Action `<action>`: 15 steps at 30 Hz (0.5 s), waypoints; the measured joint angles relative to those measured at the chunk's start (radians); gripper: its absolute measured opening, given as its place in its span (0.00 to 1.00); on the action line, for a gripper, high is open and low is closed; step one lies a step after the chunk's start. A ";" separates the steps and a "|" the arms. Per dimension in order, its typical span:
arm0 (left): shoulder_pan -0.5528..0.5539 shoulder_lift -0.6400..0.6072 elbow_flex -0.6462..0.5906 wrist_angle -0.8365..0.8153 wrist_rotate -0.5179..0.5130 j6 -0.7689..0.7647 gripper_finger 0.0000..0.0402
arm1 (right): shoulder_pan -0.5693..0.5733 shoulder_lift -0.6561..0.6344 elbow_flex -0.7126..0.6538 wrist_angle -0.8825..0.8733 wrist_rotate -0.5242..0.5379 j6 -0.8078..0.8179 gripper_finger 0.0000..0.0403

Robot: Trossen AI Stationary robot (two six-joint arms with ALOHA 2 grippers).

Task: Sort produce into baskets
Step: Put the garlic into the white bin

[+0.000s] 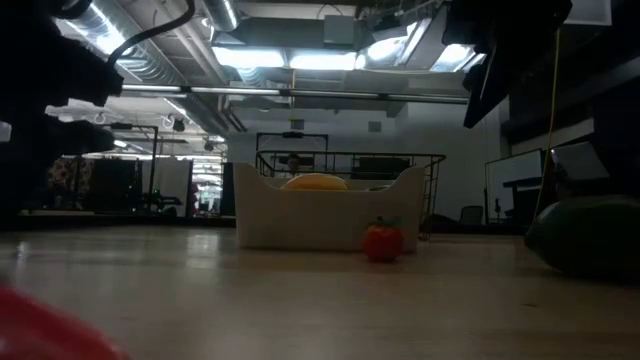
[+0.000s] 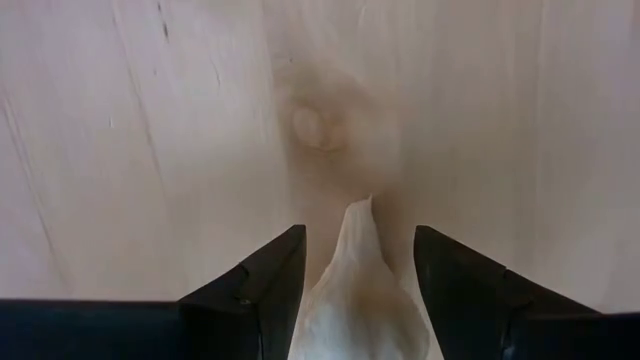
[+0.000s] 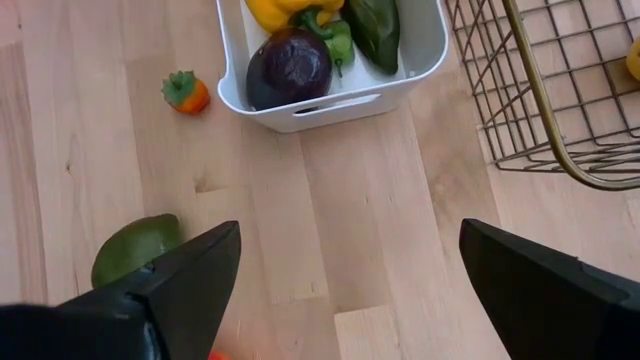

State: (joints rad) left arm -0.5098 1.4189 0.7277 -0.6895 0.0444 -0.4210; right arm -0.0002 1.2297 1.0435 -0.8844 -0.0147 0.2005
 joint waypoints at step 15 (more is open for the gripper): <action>0.000 0.006 -0.058 0.054 0.000 0.029 0.45 | 0.000 0.000 0.000 0.000 0.000 0.000 0.92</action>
State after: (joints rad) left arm -0.5102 1.4246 0.6696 -0.6352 0.0448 -0.3922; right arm 0.0001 1.2297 1.0436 -0.8841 -0.0147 0.2005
